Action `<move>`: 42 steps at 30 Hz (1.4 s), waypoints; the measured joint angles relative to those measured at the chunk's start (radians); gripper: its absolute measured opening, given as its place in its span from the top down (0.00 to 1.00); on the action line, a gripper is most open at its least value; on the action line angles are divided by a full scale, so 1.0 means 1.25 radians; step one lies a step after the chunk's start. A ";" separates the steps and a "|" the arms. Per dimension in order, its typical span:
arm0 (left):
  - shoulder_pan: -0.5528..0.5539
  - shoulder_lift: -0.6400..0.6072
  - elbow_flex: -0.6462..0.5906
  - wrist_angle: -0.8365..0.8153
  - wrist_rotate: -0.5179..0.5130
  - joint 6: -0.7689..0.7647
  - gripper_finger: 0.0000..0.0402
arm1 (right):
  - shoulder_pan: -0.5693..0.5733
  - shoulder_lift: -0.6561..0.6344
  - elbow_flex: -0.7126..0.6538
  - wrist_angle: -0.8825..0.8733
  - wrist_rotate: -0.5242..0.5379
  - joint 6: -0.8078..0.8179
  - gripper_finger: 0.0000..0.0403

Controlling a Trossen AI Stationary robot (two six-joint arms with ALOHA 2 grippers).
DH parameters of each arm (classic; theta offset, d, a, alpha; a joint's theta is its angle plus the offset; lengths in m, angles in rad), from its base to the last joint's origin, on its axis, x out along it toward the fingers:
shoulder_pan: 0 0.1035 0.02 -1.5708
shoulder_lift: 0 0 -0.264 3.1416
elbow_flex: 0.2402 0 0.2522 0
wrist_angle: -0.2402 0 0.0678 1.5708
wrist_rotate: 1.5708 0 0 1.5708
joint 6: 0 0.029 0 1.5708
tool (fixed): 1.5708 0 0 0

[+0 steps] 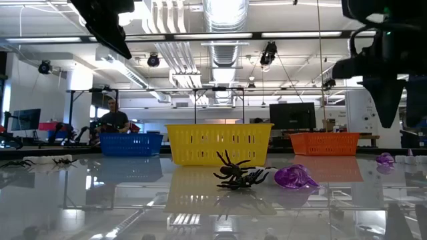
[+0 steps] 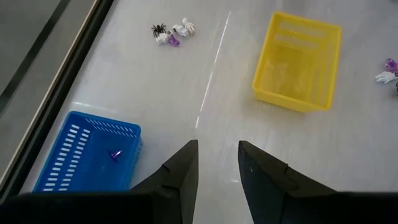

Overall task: Sort Halloween decoration
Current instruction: Put the white skeleton toy into the orange bin

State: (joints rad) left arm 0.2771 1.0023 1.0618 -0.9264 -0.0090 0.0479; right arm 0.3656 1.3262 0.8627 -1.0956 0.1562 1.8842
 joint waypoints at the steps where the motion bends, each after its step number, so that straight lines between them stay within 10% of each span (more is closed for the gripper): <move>1: 0.000 -0.003 0.000 0.000 0.000 0.000 0.76 | 0.000 0.005 -0.001 0.000 0.000 0.019 0.56; 42: 0.000 -0.016 0.000 -0.009 0.001 -0.003 0.76 | -0.029 0.126 -0.116 0.141 0.030 0.175 0.69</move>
State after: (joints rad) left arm 0.2771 0.9821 1.0618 -0.9376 -0.0074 0.0441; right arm 0.3289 1.4833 0.7181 -0.9188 0.1941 2.1033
